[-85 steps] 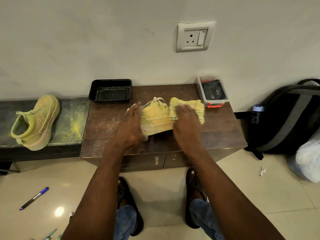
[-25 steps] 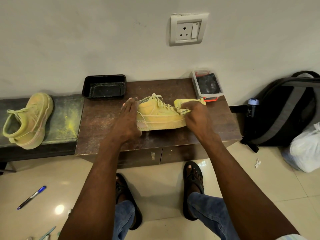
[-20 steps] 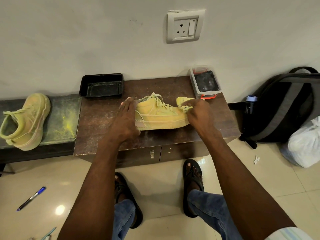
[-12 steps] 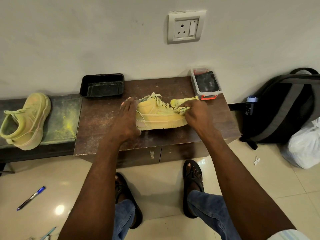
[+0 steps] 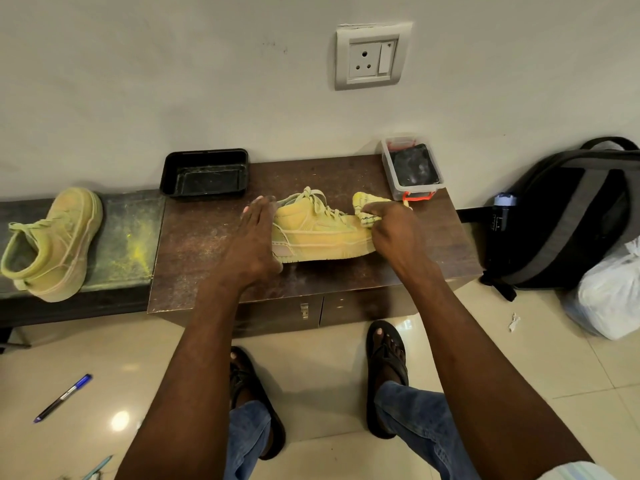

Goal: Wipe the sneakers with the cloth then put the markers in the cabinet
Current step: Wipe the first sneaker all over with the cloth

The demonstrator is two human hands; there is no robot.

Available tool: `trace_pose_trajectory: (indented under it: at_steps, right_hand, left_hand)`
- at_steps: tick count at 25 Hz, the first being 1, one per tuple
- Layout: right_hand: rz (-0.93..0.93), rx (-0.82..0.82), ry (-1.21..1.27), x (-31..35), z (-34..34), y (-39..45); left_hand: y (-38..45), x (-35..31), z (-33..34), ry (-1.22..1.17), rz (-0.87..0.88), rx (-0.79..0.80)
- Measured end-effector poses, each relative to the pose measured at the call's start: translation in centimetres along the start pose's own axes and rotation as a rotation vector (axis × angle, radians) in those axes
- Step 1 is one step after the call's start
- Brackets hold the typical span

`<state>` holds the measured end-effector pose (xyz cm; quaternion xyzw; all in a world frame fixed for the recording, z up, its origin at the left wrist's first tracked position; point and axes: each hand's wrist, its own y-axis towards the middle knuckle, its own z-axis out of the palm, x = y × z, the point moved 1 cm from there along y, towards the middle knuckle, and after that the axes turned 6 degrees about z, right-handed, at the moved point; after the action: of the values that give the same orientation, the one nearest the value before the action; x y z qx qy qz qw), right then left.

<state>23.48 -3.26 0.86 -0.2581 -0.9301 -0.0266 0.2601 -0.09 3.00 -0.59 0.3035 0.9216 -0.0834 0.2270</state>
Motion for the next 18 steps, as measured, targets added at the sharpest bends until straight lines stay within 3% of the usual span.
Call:
trace_pose_trajectory:
  at_steps: [3, 9, 14, 18]
  right_hand:
    - [-0.1, 0.082, 0.053, 0.8, 0.0, 0.1]
    - [0.045, -0.035, -0.132, -0.3, -0.4, -0.6]
    - [-0.106, 0.132, 0.021, 1.0, -0.5, 0.0]
    - [0.074, -0.027, -0.025, -1.6, -0.6, -0.1]
  left_hand:
    - [0.1, 0.2, 0.1, 0.027, 0.031, -0.014]
    - [0.2, 0.7, 0.4, 0.055, 0.056, -0.037]
    - [0.3, 0.7, 0.4, 0.072, 0.064, -0.054]
    - [0.3, 0.7, 0.2, 0.063, 0.055, -0.059]
